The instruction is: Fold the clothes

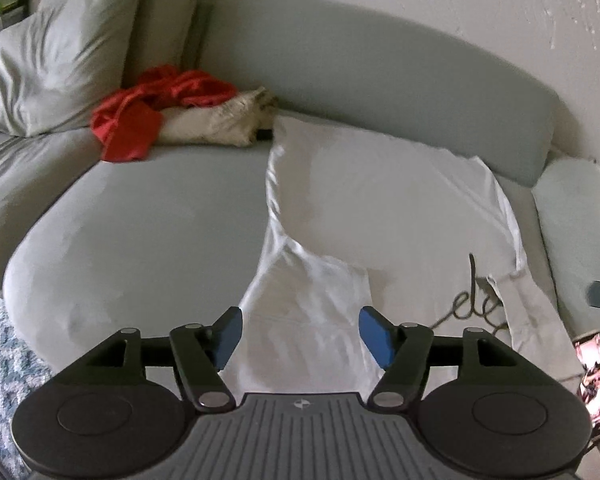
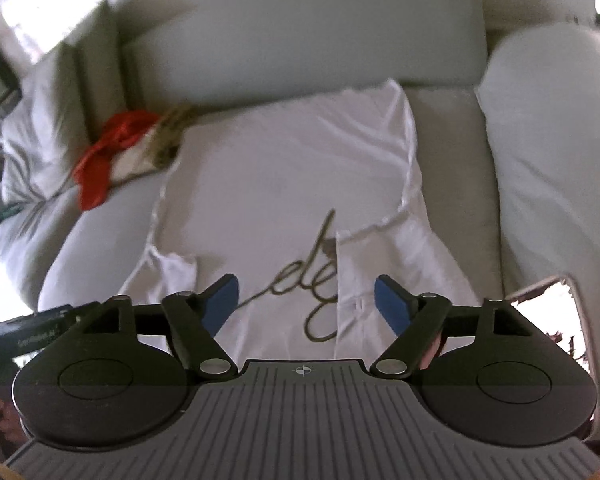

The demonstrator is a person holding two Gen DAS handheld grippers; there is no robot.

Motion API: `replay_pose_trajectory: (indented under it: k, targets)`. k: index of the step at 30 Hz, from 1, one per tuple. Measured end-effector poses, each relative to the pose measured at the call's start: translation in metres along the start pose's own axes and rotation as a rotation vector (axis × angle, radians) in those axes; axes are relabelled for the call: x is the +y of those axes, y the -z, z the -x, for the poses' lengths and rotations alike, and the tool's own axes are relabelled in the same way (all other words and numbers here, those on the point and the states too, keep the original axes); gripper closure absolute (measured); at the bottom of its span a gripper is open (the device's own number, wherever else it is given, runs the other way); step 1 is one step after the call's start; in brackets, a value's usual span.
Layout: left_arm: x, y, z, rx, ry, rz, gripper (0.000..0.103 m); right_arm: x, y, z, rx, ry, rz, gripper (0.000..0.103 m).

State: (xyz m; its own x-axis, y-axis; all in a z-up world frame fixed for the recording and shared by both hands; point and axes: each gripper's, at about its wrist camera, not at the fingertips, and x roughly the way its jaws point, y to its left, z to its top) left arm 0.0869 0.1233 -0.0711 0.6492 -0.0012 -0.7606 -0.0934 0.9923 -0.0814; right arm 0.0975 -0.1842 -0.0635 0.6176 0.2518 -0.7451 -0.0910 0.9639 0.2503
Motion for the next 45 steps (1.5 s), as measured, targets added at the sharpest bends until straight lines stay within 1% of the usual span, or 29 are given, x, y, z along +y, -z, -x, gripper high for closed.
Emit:
replay_pose_trajectory:
  k: [3, 5, 6, 8, 9, 10, 11, 12, 15, 17, 20, 22, 23, 25, 26, 28, 30, 35, 37, 38, 39, 40, 41, 42, 43, 45]
  targets:
    - [0.003, -0.018, 0.010, -0.045, -0.016, -0.029, 0.034, 0.004, -0.016, 0.020, -0.040, 0.005, 0.080, 0.019]
    - [0.007, -0.036, 0.011, -0.078, -0.010, -0.041, 0.034, 0.004, -0.033, 0.031, -0.076, 0.013, 0.133, 0.012]
    - [0.010, -0.045, 0.007, -0.088, 0.006, -0.036, 0.033, 0.003, -0.043, 0.034, -0.093, 0.028, 0.157, 0.010]
    - [0.015, -0.064, -0.001, -0.106, 0.037, -0.025, 0.033, -0.002, -0.061, 0.032, -0.100, 0.044, 0.175, 0.009]
    - [0.018, -0.073, -0.014, -0.101, 0.036, -0.029, 0.034, -0.009, -0.071, 0.024, -0.083, 0.041, 0.152, 0.009]
    - [0.020, -0.081, -0.028, -0.096, 0.035, -0.033, 0.034, -0.017, -0.082, 0.014, -0.061, 0.034, 0.123, 0.009]
    - [0.022, -0.090, -0.041, -0.091, 0.034, -0.036, 0.037, -0.025, -0.093, 0.004, -0.039, 0.028, 0.093, 0.009]
    - [0.024, -0.098, -0.054, -0.085, 0.033, -0.040, 0.040, -0.035, -0.101, -0.008, -0.024, 0.012, 0.055, 0.012]
    - [0.037, -0.125, -0.107, -0.065, 0.090, 0.003, 0.047, -0.066, -0.125, -0.050, -0.004, -0.038, -0.060, 0.028]
    - [0.045, -0.142, -0.142, -0.051, 0.138, 0.056, 0.049, -0.086, -0.140, -0.081, 0.001, -0.070, -0.133, 0.031]
    - [0.060, -0.164, -0.208, 0.023, 0.167, 0.195, 0.048, -0.117, -0.159, -0.134, 0.007, -0.107, -0.277, 0.031]
    - [0.069, -0.173, -0.250, 0.082, 0.158, 0.280, 0.048, -0.138, -0.164, -0.170, 0.012, -0.139, -0.397, 0.031]
    - [0.073, -0.176, -0.269, 0.105, 0.175, 0.306, 0.047, -0.149, -0.165, -0.189, 0.015, -0.155, -0.462, 0.030]
    - [0.076, -0.183, -0.294, 0.122, 0.202, 0.345, 0.047, -0.169, -0.165, -0.220, 0.012, -0.172, -0.567, 0.027]
    - [0.077, -0.187, -0.302, 0.112, 0.215, 0.350, 0.047, -0.177, -0.165, -0.234, 0.007, -0.171, -0.609, 0.027]
    - [0.077, -0.195, -0.317, 0.094, 0.240, 0.356, 0.047, -0.192, -0.164, -0.253, -0.008, -0.159, -0.664, 0.025]
    - [0.077, -0.203, -0.329, 0.080, 0.265, 0.358, 0.047, -0.205, -0.167, -0.273, -0.004, -0.146, -0.695, 0.025]
    - [0.080, -0.218, -0.348, 0.046, 0.341, 0.398, 0.044, -0.223, -0.179, -0.299, -0.083, -0.201, -0.704, 0.025]
    - [0.084, -0.223, -0.353, 0.031, 0.365, 0.422, 0.045, -0.219, -0.191, -0.308, -0.094, -0.206, -0.639, 0.026]
    - [0.086, -0.225, -0.355, 0.023, 0.377, 0.434, 0.046, -0.217, -0.197, -0.312, -0.099, -0.207, -0.604, 0.029]
    - [0.088, -0.227, -0.358, 0.025, 0.388, 0.439, 0.049, -0.215, -0.203, -0.317, -0.104, -0.208, -0.569, 0.038]
    - [0.087, -0.228, -0.360, 0.026, 0.397, 0.429, 0.049, -0.211, -0.208, -0.322, -0.101, -0.190, -0.521, 0.049]
    - [0.087, -0.230, -0.362, 0.027, 0.406, 0.420, 0.051, -0.206, -0.214, -0.328, -0.095, -0.167, -0.471, 0.052]
    - [0.086, -0.230, -0.362, 0.024, 0.414, 0.401, 0.055, -0.201, -0.219, -0.334, -0.090, -0.144, -0.421, 0.056]
    - [0.086, -0.231, -0.364, 0.024, 0.420, 0.387, 0.058, -0.198, -0.222, -0.338, -0.084, -0.140, -0.396, 0.058]
    - [0.089, -0.230, -0.366, 0.021, 0.438, 0.409, 0.064, -0.195, -0.228, -0.346, -0.071, -0.152, -0.377, 0.058]
